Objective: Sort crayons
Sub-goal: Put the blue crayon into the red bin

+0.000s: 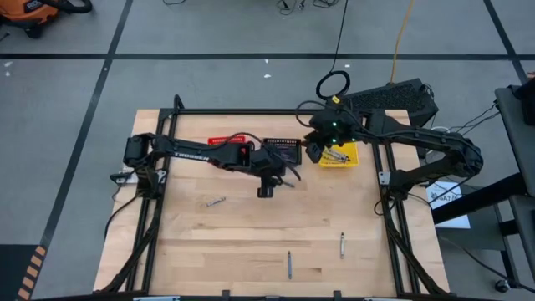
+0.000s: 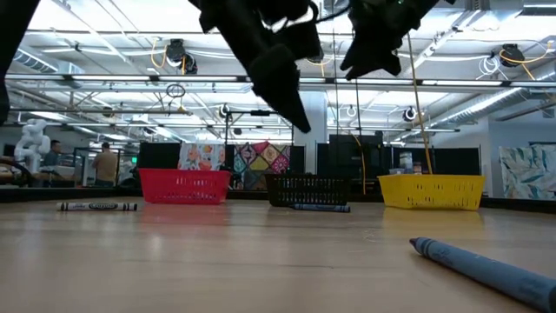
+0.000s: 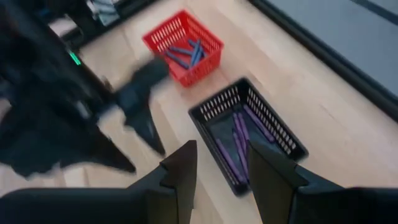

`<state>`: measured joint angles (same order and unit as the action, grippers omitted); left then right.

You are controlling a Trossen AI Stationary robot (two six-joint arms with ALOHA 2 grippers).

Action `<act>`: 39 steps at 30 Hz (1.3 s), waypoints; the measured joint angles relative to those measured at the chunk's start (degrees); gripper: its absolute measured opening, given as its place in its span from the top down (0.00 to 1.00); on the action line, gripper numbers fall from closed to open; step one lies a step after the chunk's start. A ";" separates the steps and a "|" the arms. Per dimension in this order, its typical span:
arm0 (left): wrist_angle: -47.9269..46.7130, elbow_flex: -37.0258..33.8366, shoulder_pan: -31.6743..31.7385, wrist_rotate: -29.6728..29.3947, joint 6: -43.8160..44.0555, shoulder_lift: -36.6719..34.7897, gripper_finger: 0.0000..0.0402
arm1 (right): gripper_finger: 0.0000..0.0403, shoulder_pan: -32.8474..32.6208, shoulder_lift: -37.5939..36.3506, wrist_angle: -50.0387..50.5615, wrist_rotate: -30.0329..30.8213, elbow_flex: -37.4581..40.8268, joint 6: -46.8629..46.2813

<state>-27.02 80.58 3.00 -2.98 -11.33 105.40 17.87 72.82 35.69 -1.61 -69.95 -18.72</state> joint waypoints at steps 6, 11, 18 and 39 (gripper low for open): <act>1.38 0.00 0.10 3.10 -5.27 4.49 0.46 | 0.69 0.06 -0.03 -2.63 0.04 0.00 0.10; 2.45 0.01 0.87 3.01 -8.75 7.41 0.46 | 0.69 0.04 -0.03 -2.85 -0.09 0.00 6.10; 4.22 0.04 2.21 4.96 -12.00 11.93 0.46 | 0.69 0.04 -0.03 -2.08 -0.04 0.00 5.66; 5.87 0.28 4.51 11.15 -11.56 16.48 0.69 | 0.69 0.02 -0.03 2.07 0.00 0.00 6.14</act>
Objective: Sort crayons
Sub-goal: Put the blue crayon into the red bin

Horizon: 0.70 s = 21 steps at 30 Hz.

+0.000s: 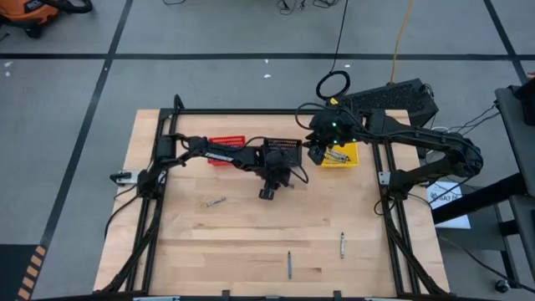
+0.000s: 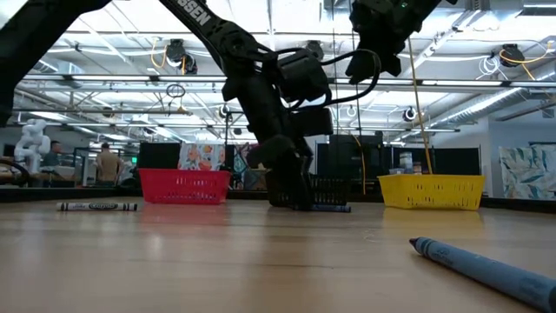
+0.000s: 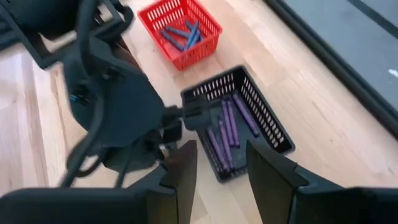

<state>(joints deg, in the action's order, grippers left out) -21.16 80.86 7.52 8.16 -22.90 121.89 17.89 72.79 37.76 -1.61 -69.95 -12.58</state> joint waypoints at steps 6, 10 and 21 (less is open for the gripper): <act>-0.25 -0.02 -1.31 -0.74 -0.04 0.04 0.87 | 0.69 0.00 0.00 3.34 0.00 0.00 0.00; -0.43 -0.07 -2.11 -3.47 -0.24 0.06 0.97 | 0.69 0.00 0.00 5.02 0.00 0.00 0.00; -4.81 -0.33 -3.31 -7.54 0.06 -6.95 0.98 | 0.69 0.00 0.00 8.57 -0.02 -0.02 -0.20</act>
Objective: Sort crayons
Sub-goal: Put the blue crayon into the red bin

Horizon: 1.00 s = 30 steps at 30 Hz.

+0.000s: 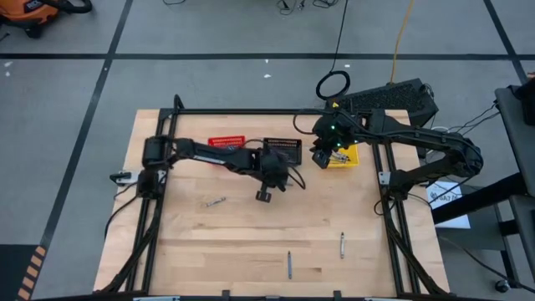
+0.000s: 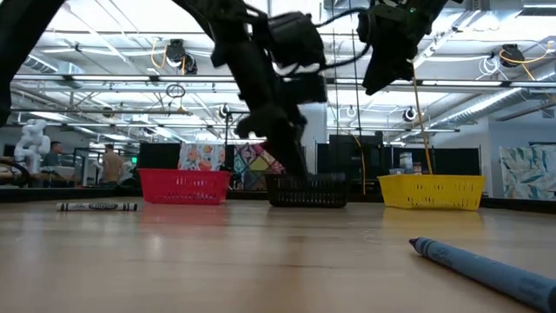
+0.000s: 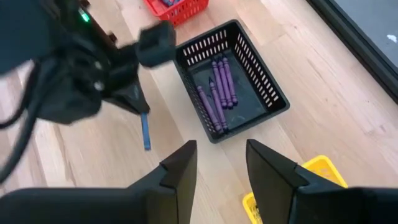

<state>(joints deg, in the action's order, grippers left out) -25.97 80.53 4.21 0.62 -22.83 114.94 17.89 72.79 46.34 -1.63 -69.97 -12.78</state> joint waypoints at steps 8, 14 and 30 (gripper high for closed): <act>-13.12 0.00 0.32 -4.03 1.38 -8.06 0.98 | 0.69 0.00 -0.02 1.86 0.01 -0.02 -0.02; -22.31 -1.34 2.50 -9.87 2.83 -13.42 0.98 | 0.69 -0.79 -0.04 7.36 -0.07 -0.04 -0.02; -27.23 -12.81 9.69 -10.93 6.06 -20.71 0.99 | 0.69 -12.82 -0.06 18.15 -0.10 -0.04 -13.95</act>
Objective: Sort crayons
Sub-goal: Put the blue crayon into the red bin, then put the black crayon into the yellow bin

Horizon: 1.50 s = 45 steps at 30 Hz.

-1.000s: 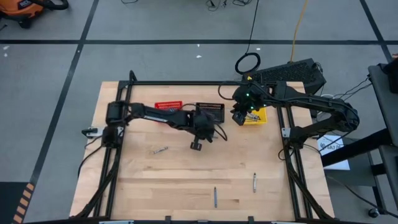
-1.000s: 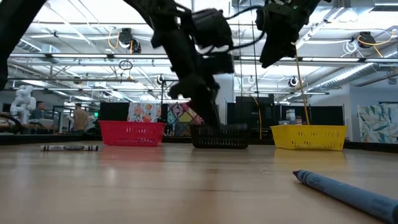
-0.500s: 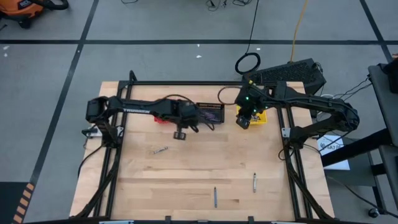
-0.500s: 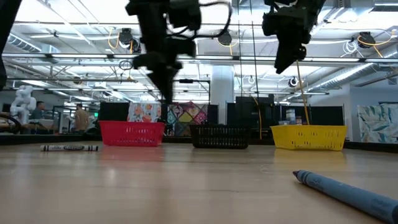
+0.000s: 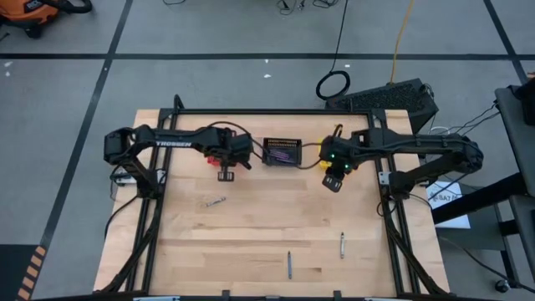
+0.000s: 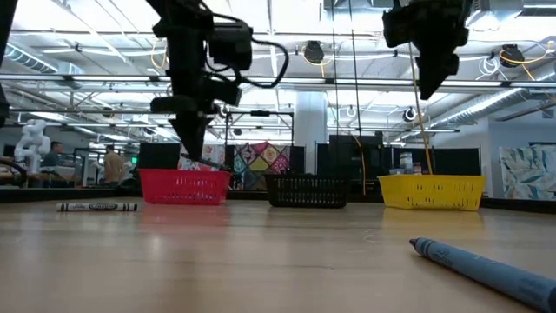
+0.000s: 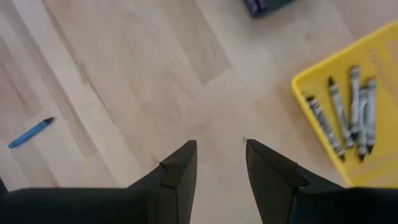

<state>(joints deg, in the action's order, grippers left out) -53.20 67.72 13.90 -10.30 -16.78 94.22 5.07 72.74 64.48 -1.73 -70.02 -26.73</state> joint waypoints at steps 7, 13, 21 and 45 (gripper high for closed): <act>0.94 -2.71 4.60 -0.72 -0.04 -0.44 0.99 | 0.69 -6.56 0.01 1.34 0.10 0.00 -7.71; 3.78 -4.96 8.12 -0.72 -0.14 -0.53 0.99 | 0.69 -13.43 0.00 1.36 0.49 0.00 -15.84; 5.34 -6.24 11.90 -0.72 -0.02 -0.53 0.99 | 0.69 -23.16 0.01 1.82 6.50 0.02 -36.18; 8.03 -6.03 12.62 -0.90 0.06 -0.50 0.77 | 0.69 -40.89 13.15 -0.98 7.62 0.08 -54.17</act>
<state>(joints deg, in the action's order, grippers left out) -45.17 61.68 26.52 -11.20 -16.72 93.72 -35.82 85.89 63.50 5.89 -69.94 -80.90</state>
